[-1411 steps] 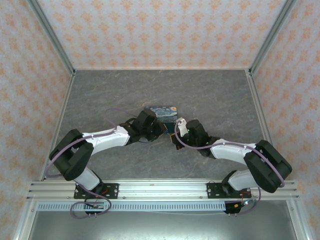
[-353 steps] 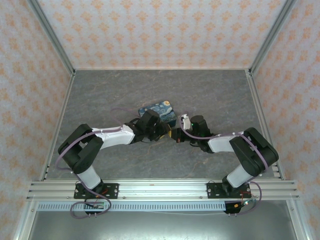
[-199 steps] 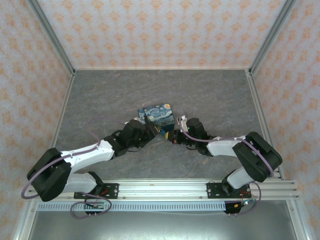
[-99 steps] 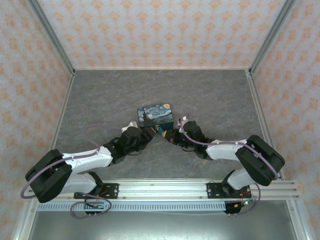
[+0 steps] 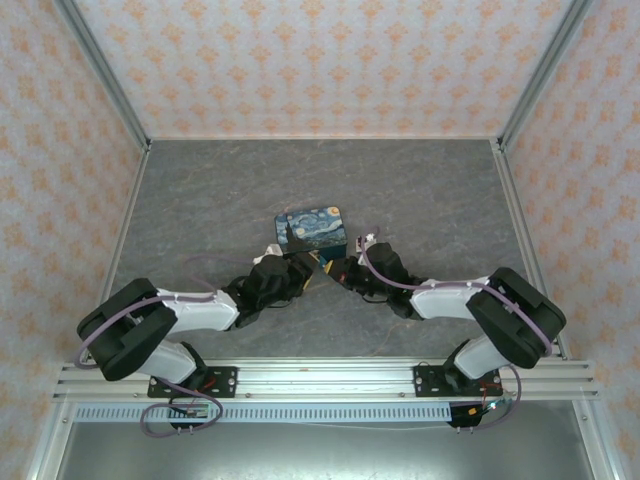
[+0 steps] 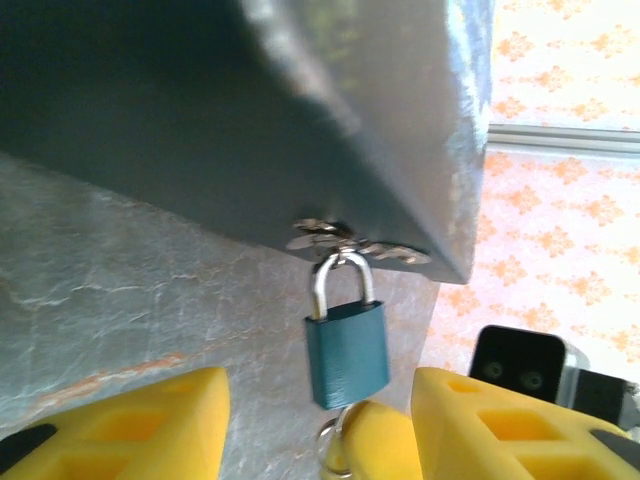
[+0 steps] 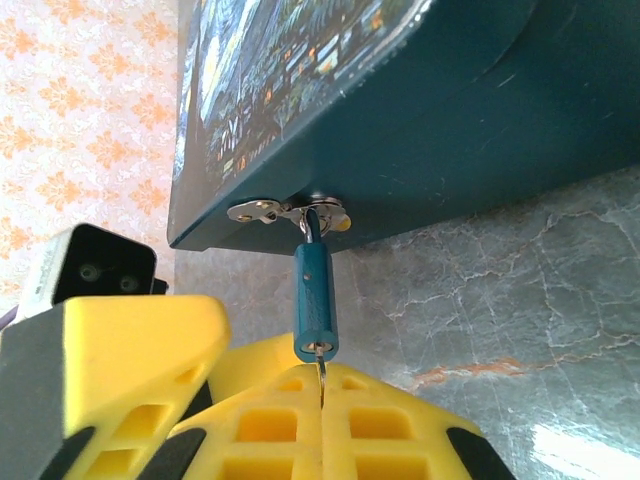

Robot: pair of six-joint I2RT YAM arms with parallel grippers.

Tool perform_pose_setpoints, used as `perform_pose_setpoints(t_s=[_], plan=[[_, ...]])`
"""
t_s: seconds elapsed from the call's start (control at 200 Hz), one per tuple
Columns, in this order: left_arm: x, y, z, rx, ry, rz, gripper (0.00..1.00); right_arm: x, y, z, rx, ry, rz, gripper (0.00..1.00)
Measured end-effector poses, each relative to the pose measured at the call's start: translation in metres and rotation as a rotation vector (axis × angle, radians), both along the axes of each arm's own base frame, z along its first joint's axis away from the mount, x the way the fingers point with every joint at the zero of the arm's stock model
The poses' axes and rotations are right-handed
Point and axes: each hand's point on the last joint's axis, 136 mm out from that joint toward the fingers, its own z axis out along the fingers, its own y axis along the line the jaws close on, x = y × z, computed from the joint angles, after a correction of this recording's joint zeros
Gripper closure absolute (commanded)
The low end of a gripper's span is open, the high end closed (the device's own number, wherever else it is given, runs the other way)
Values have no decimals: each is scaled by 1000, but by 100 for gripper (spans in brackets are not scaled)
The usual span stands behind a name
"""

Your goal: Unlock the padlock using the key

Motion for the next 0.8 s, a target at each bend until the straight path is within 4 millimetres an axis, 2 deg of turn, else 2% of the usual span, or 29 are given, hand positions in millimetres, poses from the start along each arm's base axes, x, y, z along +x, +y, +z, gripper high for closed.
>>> perform_pose_setpoints(t_s=[0.315,0.801], plan=[[10,-10,-6,-47,4,19,62,-1,0,-9,-14,21,3,100],[15,-13,-21,-62,45,44,68,-1,0,-11,-17,26,2,100]])
